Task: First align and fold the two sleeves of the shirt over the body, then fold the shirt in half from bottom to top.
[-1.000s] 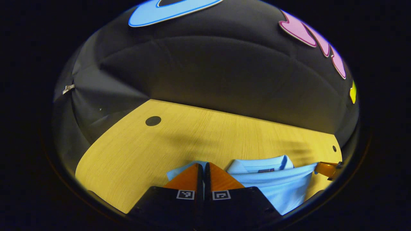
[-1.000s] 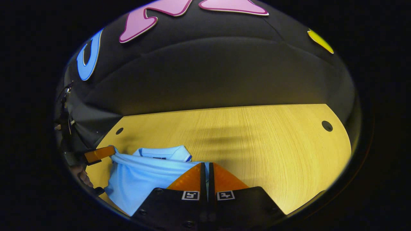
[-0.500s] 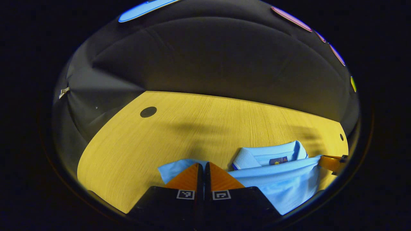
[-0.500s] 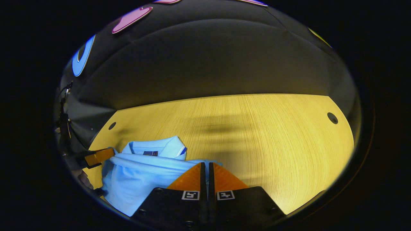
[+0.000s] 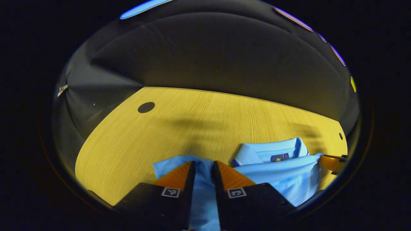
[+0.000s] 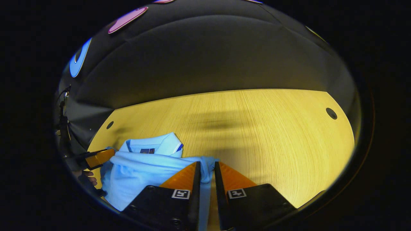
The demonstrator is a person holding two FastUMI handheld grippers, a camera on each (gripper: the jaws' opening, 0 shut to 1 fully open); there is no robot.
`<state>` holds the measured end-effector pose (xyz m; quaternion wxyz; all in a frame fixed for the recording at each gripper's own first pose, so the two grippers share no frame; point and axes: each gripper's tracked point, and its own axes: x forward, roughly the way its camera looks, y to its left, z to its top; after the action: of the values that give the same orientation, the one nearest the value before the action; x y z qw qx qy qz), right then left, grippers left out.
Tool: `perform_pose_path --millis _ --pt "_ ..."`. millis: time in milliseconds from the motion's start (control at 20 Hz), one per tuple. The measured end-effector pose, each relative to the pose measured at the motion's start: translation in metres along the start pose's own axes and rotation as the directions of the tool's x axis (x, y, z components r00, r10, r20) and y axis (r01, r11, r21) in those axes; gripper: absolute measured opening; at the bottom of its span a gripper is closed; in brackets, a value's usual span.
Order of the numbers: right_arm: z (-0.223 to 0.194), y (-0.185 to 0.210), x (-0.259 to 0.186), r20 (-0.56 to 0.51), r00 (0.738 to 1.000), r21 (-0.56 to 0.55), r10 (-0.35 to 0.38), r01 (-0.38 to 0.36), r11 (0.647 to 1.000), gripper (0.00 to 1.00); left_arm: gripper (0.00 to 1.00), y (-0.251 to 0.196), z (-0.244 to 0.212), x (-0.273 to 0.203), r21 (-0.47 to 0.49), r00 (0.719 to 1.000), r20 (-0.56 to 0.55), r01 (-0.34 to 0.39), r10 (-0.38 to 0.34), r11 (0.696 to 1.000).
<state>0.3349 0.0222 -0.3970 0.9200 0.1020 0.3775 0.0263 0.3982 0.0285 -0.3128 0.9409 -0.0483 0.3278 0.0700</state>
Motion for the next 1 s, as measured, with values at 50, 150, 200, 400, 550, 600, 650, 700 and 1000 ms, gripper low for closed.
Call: perform_pose_path --millis 50,150,200,400,550,600,650,700,1000 --pt "0.0 -0.002 -0.002 0.004 1.0 -0.001 -0.004 0.004 1.0 0.31 0.44 -0.002 0.0 -0.001 0.007 1.0 0.0 0.002 -0.002 1.0" --pt "0.001 -0.003 -0.005 0.004 1.0 0.005 -0.007 0.007 1.0 0.57 0.59 -0.002 0.001 -0.003 0.025 1.0 0.004 -0.009 0.009 1.0" --pt "0.001 -0.005 -0.005 0.003 1.0 0.01 -0.009 0.009 1.0 0.62 0.63 -0.002 0.0 -0.005 0.035 1.0 0.009 -0.016 0.016 0.999" --pt "0.006 -0.008 -0.018 0.022 1.0 0.054 -0.004 0.003 0.999 0.78 0.78 0.006 0.006 -0.016 0.087 0.997 0.049 -0.062 0.058 0.994" --pt "0.014 -0.005 -0.042 0.078 0.997 0.042 0.007 -0.01 0.999 0.81 0.89 0.001 0.021 -0.042 0.119 0.991 0.126 -0.057 0.042 0.991" --pt "0.017 -0.004 -0.05 0.092 0.996 0.033 0.011 -0.014 0.999 0.81 0.89 -0.002 0.026 -0.053 0.13 0.988 0.149 -0.053 0.034 0.99" --pt "0.02 -0.002 -0.063 0.106 0.994 0.027 0.019 -0.022 0.999 0.82 0.89 -0.005 0.03 -0.067 0.14 0.985 0.17 -0.045 0.021 0.989" --pt "0.024 0.001 -0.078 0.124 0.992 0.02 0.027 -0.029 0.999 0.87 0.89 -0.008 0.034 -0.083 0.145 0.982 0.19 -0.036 0.008 0.989" --pt "0.053 0.027 -0.183 0.252 0.965 -0.028 0.069 -0.064 0.998 0.93 0.89 -0.02 0.046 -0.201 0.106 0.949 0.306 0.041 -0.072 0.993"
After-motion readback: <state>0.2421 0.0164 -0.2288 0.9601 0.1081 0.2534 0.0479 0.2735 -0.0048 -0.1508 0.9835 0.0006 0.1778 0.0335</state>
